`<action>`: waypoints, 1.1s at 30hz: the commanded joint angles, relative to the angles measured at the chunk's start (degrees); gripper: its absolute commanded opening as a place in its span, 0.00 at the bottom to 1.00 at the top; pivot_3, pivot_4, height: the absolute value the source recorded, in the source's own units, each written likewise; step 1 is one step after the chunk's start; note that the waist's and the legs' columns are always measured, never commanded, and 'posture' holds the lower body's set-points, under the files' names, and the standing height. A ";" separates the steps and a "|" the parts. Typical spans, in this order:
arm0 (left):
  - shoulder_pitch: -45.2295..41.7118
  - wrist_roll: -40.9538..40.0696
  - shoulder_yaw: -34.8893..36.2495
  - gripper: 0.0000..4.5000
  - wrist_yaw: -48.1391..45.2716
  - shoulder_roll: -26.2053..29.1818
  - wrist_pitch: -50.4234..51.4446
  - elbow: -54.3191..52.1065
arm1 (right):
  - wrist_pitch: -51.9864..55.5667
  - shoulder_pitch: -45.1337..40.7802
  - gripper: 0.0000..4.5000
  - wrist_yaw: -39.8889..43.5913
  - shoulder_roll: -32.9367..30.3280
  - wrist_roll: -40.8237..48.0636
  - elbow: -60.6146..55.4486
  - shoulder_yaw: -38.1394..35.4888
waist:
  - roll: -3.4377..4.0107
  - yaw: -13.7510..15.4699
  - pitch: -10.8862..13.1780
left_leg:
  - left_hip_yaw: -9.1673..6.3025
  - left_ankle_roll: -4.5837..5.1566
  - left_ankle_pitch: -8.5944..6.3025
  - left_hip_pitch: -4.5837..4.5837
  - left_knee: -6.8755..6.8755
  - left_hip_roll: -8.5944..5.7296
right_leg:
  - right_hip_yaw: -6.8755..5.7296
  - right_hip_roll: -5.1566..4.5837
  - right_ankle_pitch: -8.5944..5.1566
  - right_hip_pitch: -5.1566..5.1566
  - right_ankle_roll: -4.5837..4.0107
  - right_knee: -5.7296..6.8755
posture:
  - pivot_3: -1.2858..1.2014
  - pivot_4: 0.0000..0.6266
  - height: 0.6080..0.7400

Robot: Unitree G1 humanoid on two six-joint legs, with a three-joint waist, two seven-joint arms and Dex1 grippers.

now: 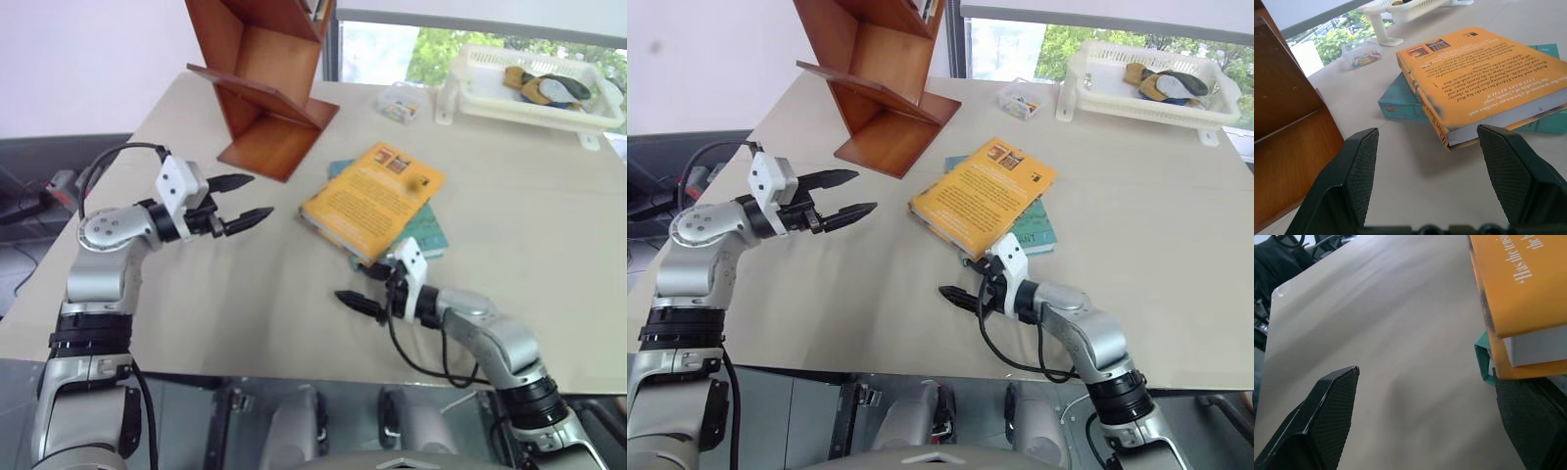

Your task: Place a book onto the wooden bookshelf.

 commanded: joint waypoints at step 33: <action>-0.63 -0.39 1.27 0.79 -0.61 0.85 -0.48 -1.35 | -3.74 1.74 1.00 -11.70 2.10 -7.50 -3.02 -7.64 | 0.01 -0.10 0.00 | 0.01 -0.03 0.01 0.00 -0.02 0.00 | -0.01 0.00 0.01 -0.01 -0.03 0.01 | 0.52 0.24 0.79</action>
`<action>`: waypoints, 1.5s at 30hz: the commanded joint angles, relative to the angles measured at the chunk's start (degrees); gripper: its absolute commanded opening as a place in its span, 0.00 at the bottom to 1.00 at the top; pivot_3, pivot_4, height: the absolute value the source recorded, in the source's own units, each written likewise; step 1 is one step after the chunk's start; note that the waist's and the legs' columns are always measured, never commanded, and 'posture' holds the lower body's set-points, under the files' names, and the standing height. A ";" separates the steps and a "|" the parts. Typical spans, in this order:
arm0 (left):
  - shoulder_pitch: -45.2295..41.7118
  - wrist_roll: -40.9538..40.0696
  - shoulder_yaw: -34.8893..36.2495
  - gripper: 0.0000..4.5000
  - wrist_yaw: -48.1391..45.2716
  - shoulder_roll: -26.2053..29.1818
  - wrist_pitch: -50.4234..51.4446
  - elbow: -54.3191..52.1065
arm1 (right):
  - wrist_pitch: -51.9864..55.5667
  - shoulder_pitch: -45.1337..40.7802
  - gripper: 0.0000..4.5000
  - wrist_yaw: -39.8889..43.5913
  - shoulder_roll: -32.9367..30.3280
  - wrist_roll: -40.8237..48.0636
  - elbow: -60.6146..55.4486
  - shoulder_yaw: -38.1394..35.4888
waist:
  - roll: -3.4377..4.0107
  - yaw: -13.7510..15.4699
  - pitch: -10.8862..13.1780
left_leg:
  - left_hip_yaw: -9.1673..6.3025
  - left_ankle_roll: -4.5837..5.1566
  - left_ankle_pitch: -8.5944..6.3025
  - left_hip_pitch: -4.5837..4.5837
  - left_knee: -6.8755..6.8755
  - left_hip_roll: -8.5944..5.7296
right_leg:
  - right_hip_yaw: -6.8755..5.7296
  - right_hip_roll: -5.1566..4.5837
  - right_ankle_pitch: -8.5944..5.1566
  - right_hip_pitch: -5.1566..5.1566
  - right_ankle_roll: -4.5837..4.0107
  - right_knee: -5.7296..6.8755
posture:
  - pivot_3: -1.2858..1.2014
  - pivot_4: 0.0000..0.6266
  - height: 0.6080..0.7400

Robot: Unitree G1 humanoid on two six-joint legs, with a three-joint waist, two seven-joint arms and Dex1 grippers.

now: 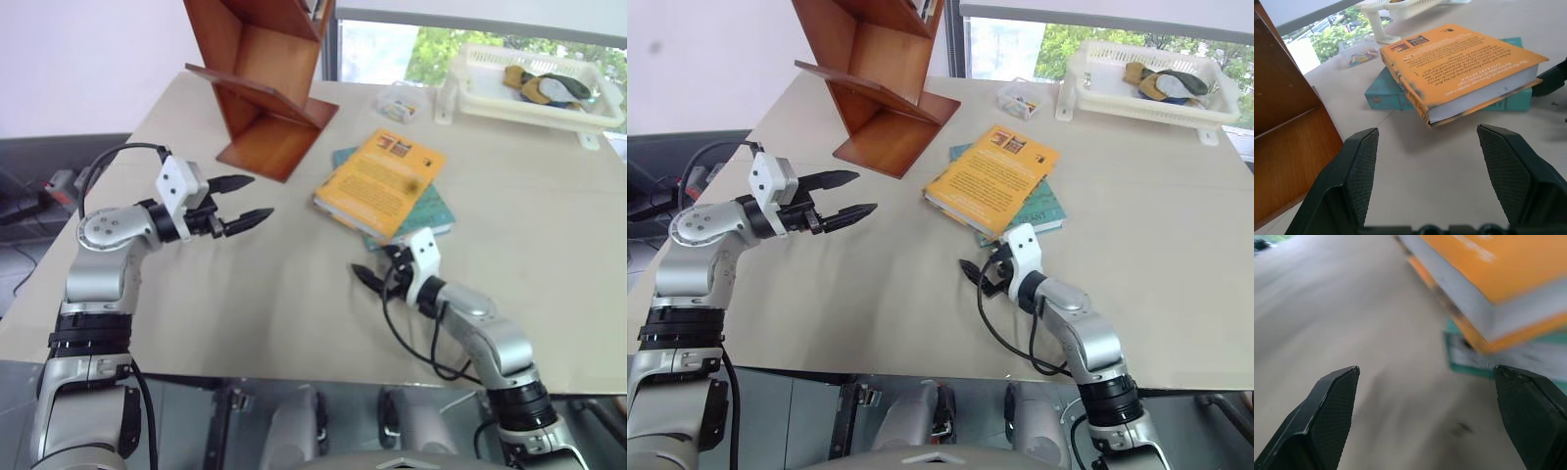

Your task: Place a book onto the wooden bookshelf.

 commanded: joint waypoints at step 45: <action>3.89 -11.56 1.86 0.79 -11.73 5.14 13.20 -7.27 | -3.81 -4.14 1.00 -4.18 5.02 -7.02 0.63 5.80 | -0.01 -0.20 -0.01 | -0.02 -0.04 0.02 0.01 0.00 0.02 | -0.01 0.01 -0.08 0.00 0.11 0.03 | 0.52 0.24 0.79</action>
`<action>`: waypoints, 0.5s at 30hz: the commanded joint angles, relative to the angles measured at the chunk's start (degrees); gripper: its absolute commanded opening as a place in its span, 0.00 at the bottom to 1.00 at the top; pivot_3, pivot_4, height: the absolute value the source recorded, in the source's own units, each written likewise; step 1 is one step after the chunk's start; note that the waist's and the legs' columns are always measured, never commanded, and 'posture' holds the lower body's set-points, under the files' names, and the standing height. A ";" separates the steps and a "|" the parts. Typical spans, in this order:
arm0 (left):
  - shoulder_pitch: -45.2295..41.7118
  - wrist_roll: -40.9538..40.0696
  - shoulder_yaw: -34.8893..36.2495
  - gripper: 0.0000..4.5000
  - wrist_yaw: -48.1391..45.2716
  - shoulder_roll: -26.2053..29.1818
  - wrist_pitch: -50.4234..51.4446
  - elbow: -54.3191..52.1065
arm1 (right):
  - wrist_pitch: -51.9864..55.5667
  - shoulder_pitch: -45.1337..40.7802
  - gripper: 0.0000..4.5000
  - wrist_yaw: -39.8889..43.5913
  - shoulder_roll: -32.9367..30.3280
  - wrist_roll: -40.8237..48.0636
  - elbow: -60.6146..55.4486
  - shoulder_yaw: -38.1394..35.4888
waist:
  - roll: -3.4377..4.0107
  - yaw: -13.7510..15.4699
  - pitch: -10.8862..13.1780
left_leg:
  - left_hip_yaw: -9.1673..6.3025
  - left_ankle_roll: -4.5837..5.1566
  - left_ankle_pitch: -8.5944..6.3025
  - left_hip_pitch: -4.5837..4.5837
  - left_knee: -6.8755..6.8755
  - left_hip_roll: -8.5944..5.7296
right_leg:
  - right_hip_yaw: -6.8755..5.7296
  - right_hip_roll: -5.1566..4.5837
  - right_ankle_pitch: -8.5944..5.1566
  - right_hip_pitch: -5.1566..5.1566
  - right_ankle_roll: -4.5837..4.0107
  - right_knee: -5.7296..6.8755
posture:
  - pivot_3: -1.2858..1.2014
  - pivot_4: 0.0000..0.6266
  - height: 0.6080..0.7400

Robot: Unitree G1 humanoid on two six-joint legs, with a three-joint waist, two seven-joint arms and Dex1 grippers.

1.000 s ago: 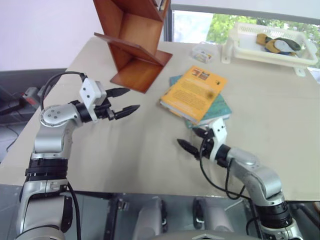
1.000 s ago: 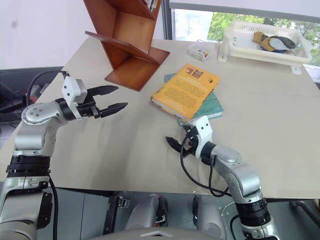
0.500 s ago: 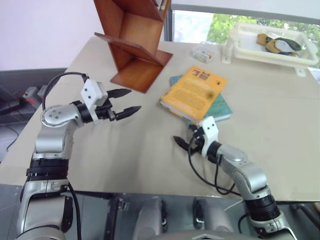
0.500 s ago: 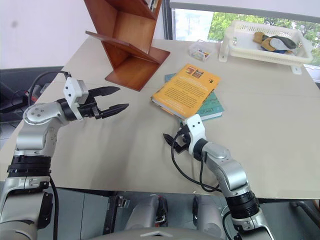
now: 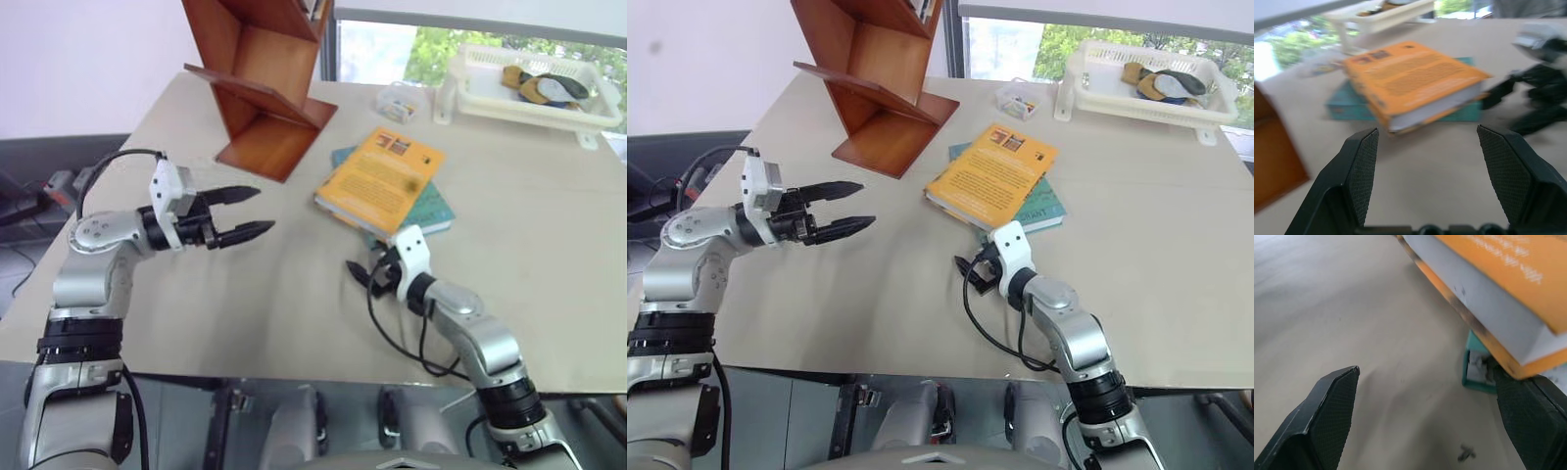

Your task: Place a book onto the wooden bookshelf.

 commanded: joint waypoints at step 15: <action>3.14 -2.11 1.19 0.79 -2.92 3.51 6.41 -5.55 | -7.06 -2.55 1.00 8.46 -0.33 -0.64 4.67 2.93 | 0.01 -0.01 0.00 | -0.01 -0.03 0.01 0.01 -0.02 0.01 | -0.01 0.01 0.00 0.00 -0.05 0.00 | 0.52 0.24 0.79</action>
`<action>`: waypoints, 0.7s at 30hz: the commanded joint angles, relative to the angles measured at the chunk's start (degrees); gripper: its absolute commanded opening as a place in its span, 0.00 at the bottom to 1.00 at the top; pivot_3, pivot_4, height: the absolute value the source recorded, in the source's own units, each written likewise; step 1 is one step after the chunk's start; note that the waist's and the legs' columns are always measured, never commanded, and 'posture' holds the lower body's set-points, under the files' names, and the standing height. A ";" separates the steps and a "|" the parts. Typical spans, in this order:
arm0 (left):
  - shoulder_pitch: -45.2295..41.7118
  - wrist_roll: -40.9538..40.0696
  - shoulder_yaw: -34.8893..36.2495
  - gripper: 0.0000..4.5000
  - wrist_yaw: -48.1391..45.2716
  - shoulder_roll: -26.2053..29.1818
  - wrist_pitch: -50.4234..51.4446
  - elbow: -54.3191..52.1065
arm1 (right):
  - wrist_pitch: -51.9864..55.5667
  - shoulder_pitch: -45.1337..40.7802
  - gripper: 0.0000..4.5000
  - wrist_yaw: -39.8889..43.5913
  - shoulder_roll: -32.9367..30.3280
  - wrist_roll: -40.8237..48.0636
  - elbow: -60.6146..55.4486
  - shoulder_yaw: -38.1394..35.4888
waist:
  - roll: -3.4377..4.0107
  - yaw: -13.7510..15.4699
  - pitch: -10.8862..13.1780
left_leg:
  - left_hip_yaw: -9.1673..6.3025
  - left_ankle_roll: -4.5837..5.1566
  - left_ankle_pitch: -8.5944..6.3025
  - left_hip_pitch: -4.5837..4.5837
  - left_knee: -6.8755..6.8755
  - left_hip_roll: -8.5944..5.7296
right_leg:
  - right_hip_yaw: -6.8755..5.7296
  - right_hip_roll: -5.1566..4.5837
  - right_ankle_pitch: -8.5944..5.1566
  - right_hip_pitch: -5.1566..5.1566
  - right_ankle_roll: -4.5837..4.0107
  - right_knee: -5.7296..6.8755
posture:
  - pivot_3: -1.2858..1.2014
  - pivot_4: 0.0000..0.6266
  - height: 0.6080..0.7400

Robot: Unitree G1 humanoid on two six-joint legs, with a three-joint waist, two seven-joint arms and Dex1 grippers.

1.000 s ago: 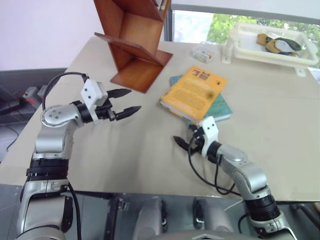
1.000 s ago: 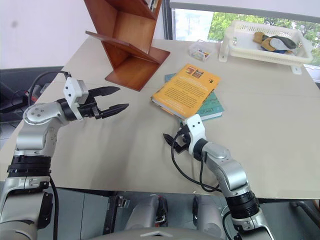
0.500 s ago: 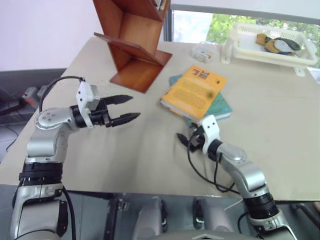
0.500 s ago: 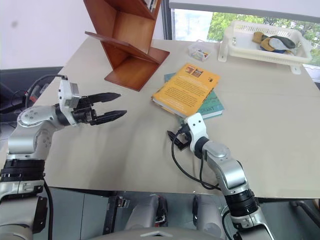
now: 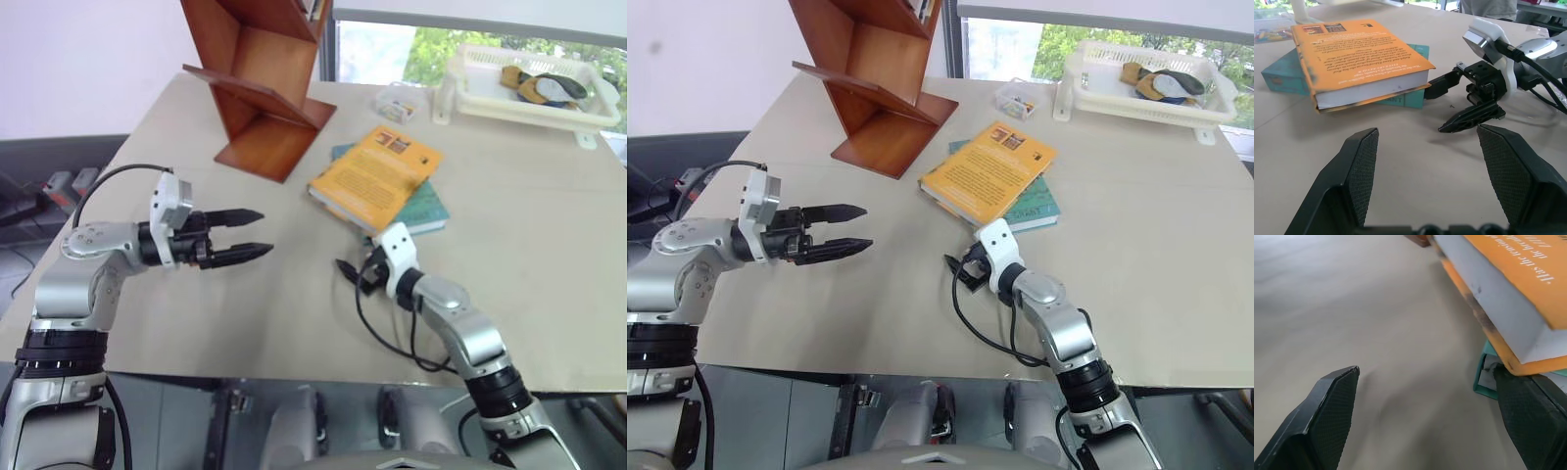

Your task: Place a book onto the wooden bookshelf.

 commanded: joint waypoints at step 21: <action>-0.93 1.48 0.56 0.79 -1.03 0.82 -2.95 -0.20 | 2.60 7.39 1.00 10.00 -12.76 10.38 -11.36 -9.00 | 0.00 0.25 0.00 | 0.00 0.00 0.00 0.00 0.00 -0.01 | 0.00 -0.04 -0.01 0.00 0.02 -0.01 | 0.52 0.24 0.79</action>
